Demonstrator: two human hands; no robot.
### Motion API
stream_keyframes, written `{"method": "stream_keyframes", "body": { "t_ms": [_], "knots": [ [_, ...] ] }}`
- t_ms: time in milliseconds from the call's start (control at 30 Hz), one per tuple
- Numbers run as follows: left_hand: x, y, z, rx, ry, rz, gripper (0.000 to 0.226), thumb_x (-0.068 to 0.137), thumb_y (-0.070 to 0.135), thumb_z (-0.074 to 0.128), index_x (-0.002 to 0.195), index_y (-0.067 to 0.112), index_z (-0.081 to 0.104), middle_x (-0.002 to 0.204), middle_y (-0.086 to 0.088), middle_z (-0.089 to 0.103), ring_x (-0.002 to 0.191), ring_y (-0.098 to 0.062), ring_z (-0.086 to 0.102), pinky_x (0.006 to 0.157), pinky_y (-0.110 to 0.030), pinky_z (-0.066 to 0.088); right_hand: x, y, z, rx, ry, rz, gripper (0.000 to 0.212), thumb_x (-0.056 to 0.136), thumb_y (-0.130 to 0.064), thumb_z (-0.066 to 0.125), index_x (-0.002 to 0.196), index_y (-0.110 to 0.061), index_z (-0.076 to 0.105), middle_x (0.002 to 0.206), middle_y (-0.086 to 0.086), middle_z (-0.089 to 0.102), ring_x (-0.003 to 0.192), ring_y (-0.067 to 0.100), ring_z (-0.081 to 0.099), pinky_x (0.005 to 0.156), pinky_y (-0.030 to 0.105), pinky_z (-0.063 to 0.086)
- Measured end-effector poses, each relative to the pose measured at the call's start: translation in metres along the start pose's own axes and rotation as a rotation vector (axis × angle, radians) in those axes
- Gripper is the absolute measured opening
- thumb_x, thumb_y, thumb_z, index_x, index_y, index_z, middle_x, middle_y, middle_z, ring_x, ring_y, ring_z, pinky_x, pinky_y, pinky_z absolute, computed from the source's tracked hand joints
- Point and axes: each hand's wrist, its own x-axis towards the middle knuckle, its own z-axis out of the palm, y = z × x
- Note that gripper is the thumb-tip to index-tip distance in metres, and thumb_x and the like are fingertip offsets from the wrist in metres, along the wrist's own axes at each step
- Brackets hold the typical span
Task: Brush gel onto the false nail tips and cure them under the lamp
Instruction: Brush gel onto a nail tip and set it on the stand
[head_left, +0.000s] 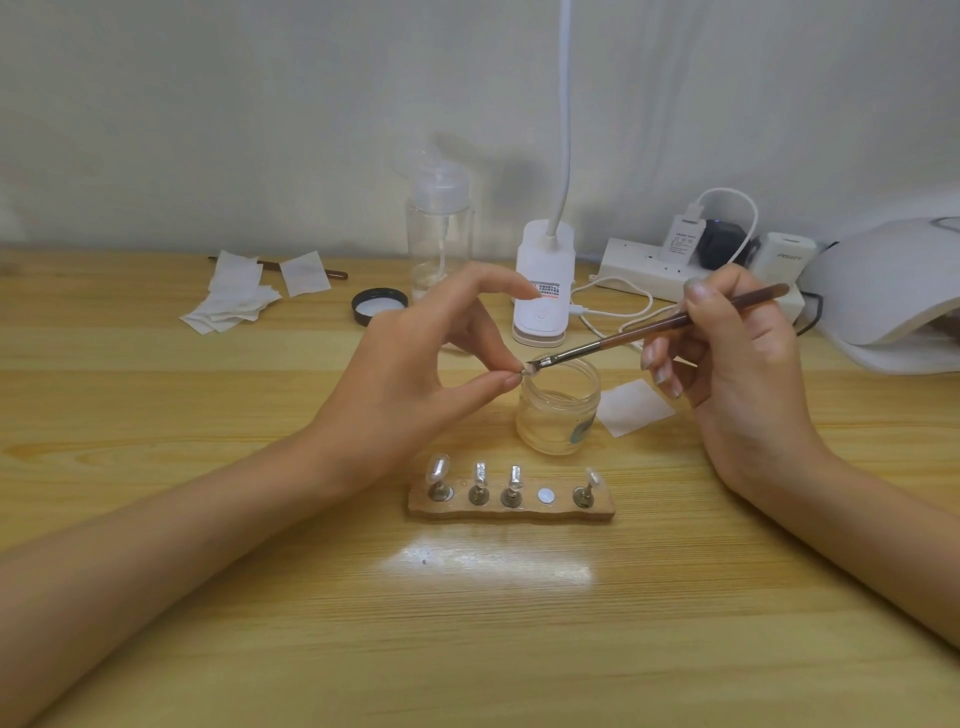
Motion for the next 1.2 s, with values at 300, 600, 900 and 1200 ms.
{"method": "stream_keyframes", "body": {
  "t_ms": [300,600,900,1200],
  "knots": [
    [0.0,0.0,0.0,-0.018,-0.006,-0.017,0.048,0.084,0.003,0.079,0.124,0.017,0.057,0.08,0.007,0.074,0.088,-0.001,0.069,0.075,0.003,0.036,0.0,-0.003,0.0,0.028,0.015,-0.028,0.024,0.1,-0.024,0.049,0.076,-0.026,0.05,0.056,0.0,0.06,0.052,0.013,0.056,0.046,0.019,0.041],
    [0.0,0.0,0.001,-0.03,-0.01,-0.028,0.048,0.083,0.003,0.079,0.124,0.017,0.057,0.081,0.008,0.074,0.086,0.0,0.068,0.075,0.003,0.036,0.0,0.0,0.0,-0.013,-0.003,-0.032,0.021,0.1,-0.022,0.048,0.079,-0.021,0.047,0.057,0.002,0.061,0.049,0.015,0.054,0.044,0.019,0.039],
    [-0.002,0.0,0.001,-0.083,-0.012,-0.056,0.05,0.083,0.001,0.079,0.124,0.019,0.057,0.08,0.005,0.073,0.087,-0.002,0.07,0.077,0.0,0.039,0.001,0.001,-0.003,-0.031,0.028,-0.015,0.023,0.1,-0.021,0.049,0.077,-0.023,0.048,0.056,0.002,0.061,0.049,0.014,0.054,0.045,0.019,0.04],
    [0.006,0.003,-0.012,-0.452,0.079,-0.311,0.055,0.084,0.004,0.078,0.129,0.025,0.055,0.091,0.005,0.072,0.091,-0.019,0.075,0.091,-0.037,0.059,0.002,-0.001,-0.003,0.025,0.109,0.063,0.031,0.104,-0.018,0.046,0.074,-0.025,0.049,0.054,-0.001,0.058,0.05,0.011,0.053,0.044,0.017,0.038]
  ]
}}
